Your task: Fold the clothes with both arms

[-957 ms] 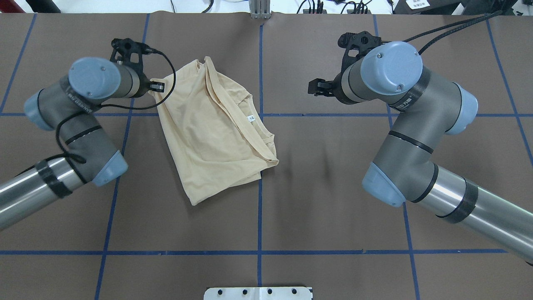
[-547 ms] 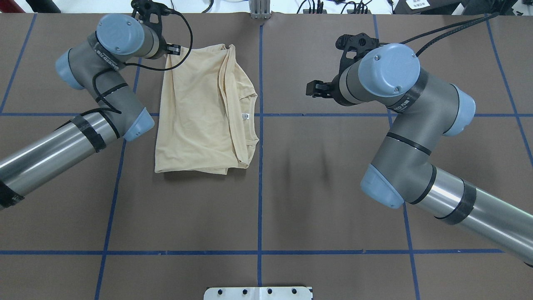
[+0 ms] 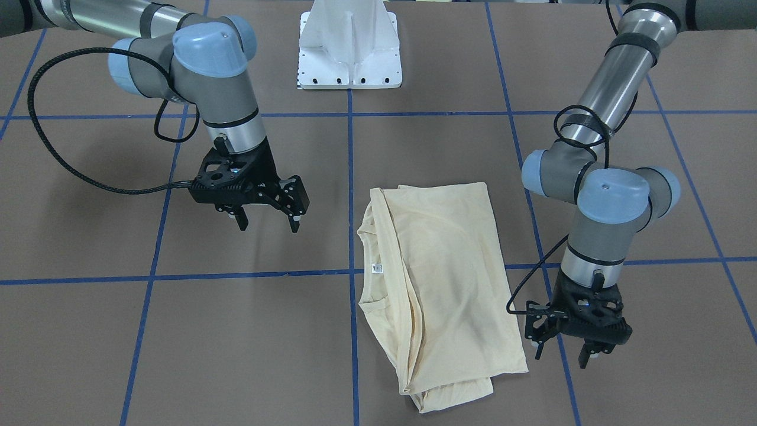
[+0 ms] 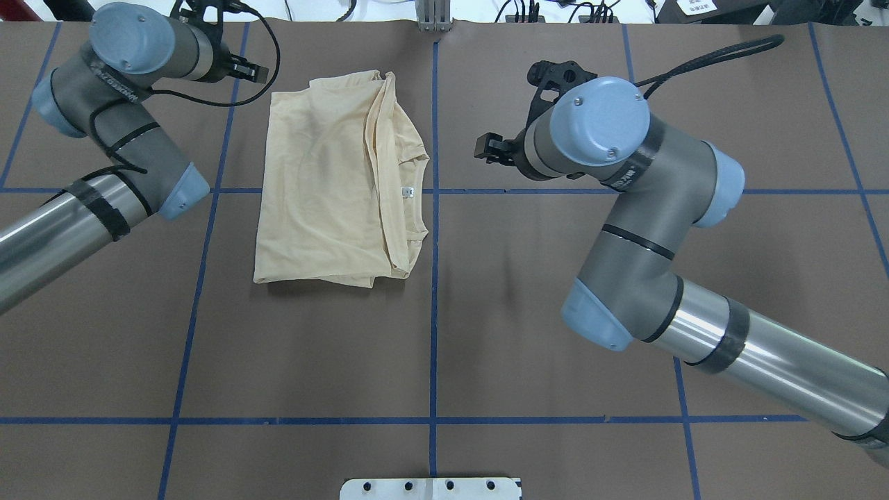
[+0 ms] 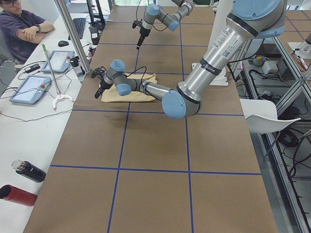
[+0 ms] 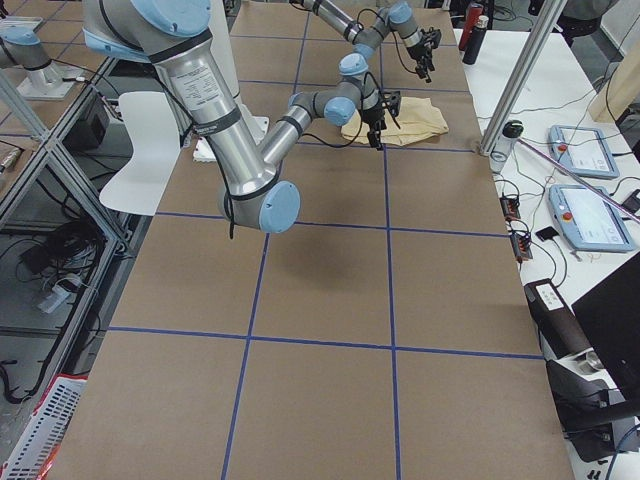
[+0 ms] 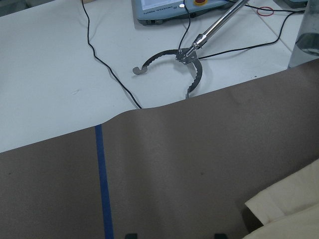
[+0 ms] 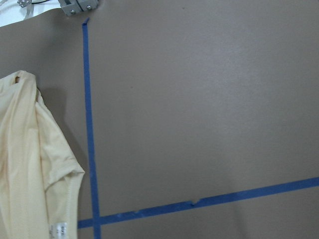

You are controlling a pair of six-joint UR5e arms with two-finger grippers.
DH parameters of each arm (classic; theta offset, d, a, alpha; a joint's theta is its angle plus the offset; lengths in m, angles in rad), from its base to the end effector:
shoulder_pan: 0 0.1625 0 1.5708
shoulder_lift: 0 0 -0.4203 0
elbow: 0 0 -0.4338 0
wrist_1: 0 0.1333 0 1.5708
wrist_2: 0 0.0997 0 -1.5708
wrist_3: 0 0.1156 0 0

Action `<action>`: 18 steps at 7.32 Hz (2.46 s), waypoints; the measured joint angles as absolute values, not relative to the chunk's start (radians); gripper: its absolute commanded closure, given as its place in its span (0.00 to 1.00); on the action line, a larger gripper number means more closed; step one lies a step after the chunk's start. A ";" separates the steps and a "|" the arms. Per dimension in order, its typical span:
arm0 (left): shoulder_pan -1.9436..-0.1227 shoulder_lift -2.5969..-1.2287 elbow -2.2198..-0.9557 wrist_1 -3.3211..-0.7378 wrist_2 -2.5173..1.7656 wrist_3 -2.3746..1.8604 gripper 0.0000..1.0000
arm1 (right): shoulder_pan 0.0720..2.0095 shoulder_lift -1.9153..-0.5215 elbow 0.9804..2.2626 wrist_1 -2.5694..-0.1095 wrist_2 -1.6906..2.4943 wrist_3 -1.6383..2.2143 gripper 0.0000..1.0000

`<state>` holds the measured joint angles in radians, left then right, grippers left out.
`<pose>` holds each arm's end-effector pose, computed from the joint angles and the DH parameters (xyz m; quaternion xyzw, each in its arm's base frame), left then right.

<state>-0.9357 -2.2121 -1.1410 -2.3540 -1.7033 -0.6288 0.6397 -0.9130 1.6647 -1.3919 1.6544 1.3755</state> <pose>0.3950 -0.7349 0.3870 0.3498 0.3282 0.0343 0.8768 -0.5085 -0.5325 0.1877 0.1476 -0.4249 0.1785 0.8751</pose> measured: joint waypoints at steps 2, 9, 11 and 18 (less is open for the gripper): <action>-0.941 -2.132 -1.240 -2.359 -1.722 -0.618 0.00 | 0.579 -0.773 1.500 -1.394 1.576 1.548 0.17; -0.936 -2.112 -1.266 -2.360 -1.724 -0.630 0.00 | 0.419 -0.681 1.297 -1.355 1.390 1.706 0.48; -0.936 -2.112 -1.266 -2.359 -1.724 -0.630 0.00 | 0.411 -0.673 1.271 -1.336 1.386 1.706 0.52; -0.936 -2.112 -1.266 -2.359 -1.724 -0.630 0.00 | 0.379 -0.668 1.269 -1.329 1.381 1.705 1.00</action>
